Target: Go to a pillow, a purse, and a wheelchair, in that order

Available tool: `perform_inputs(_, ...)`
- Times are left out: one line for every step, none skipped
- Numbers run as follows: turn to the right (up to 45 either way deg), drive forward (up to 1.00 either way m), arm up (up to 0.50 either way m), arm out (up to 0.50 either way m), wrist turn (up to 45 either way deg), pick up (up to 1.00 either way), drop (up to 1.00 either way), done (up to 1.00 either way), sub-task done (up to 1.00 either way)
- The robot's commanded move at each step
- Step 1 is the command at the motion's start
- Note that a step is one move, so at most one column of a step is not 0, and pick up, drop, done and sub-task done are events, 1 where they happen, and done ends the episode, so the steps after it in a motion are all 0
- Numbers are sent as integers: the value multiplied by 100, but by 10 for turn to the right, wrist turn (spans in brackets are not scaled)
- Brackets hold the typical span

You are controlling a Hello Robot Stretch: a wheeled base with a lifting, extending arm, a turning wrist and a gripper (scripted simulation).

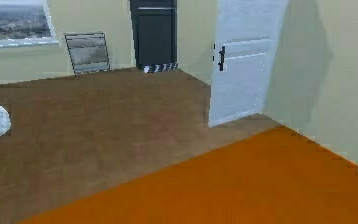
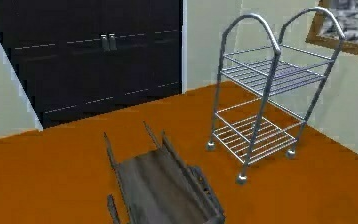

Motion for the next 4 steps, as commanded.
perform_inputs(0, 100, 0, 0, 0, 0, 0, 0, 0)
perform_inputs(0, 100, 0, 0, 0, 0, 0, 0, 0)
perform_inputs(0, 35, 0, 0, 0, 0, 0, 0, 0)
perform_inputs(120, 0, 0, 0, 0, 0, 0, 0, 0)
